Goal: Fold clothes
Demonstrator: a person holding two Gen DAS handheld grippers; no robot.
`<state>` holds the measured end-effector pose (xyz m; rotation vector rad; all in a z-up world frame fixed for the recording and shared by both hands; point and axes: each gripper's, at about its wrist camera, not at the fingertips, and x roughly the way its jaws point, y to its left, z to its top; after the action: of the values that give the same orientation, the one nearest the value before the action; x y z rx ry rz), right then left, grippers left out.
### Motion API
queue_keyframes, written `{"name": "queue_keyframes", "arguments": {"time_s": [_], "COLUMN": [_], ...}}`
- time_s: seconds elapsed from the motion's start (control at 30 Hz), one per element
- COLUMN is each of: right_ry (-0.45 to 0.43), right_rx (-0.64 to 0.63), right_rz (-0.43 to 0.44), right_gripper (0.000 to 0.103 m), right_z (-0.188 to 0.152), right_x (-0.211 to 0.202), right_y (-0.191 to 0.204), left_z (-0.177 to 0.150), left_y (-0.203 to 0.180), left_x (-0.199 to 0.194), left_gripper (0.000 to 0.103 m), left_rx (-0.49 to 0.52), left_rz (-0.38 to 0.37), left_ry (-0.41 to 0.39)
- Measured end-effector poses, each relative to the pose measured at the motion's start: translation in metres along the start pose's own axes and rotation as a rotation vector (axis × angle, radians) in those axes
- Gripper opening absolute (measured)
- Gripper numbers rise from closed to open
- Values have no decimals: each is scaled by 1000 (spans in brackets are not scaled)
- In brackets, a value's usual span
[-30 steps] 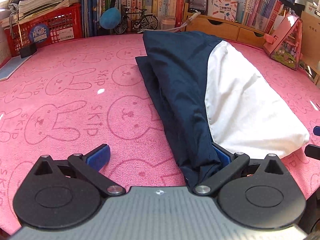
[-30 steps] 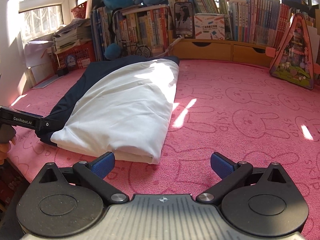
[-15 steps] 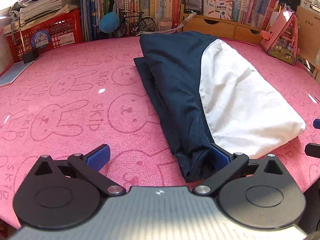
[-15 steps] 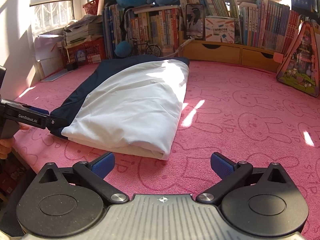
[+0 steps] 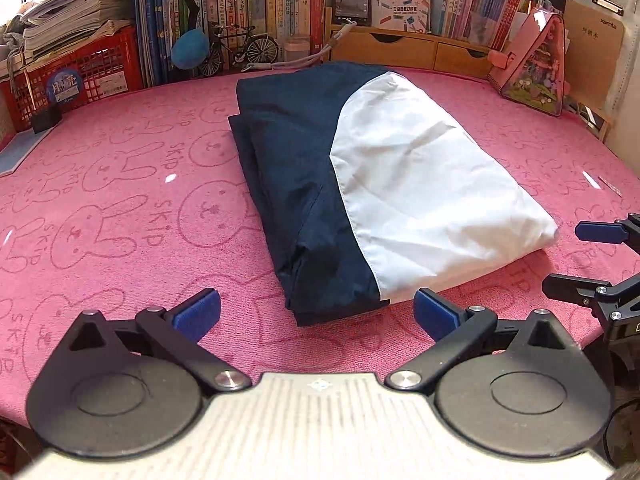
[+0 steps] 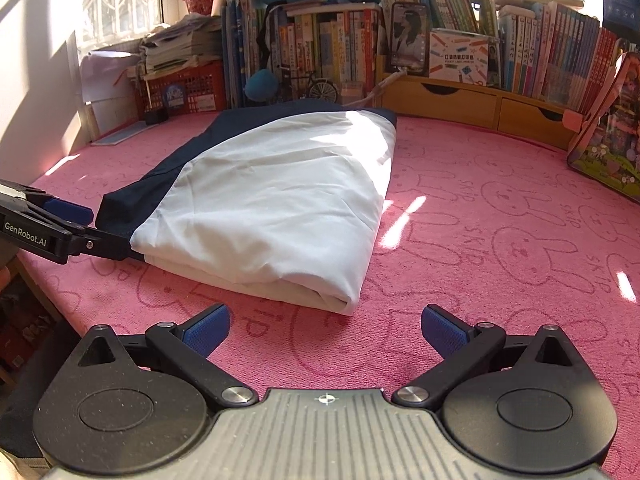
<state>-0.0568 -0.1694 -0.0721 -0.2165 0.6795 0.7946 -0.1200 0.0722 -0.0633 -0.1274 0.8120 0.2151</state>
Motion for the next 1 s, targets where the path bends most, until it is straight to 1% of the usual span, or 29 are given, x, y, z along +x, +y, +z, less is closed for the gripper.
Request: {"name": "queue_keyframes", "arguments": {"time_s": [0.13,0.3,0.43,0.53,0.63,0.8,1.0], "right_ry": [18,27,35,35,33,31,34], "right_rx": [3,14,29,14,-12,-29,-38], "right_rz": [-3,-8,-2,3,4,17,23], "right_gripper": [103,103,103,103,103,103,103], "right_z": [2,3,5,7,10,12,12], "right_x": [3,4,5,4,5,7,10], "right_y": [2,2,0,0,3,5,8], "left_z": [0,-1,-2,-2,-1,0,0], "left_y": [-8,-14,-21,-24,-23,-24,-25], "left_x": [5,14,16,17,19,21,23], "left_gripper": [103,103,103,103,103,103,103], "left_rx": [-2,-18,22,36,21,22,24], "left_rz": [-10,-3,38,34,17,35,35], "left_ry": [14,38,39,46,60,60,61]}}
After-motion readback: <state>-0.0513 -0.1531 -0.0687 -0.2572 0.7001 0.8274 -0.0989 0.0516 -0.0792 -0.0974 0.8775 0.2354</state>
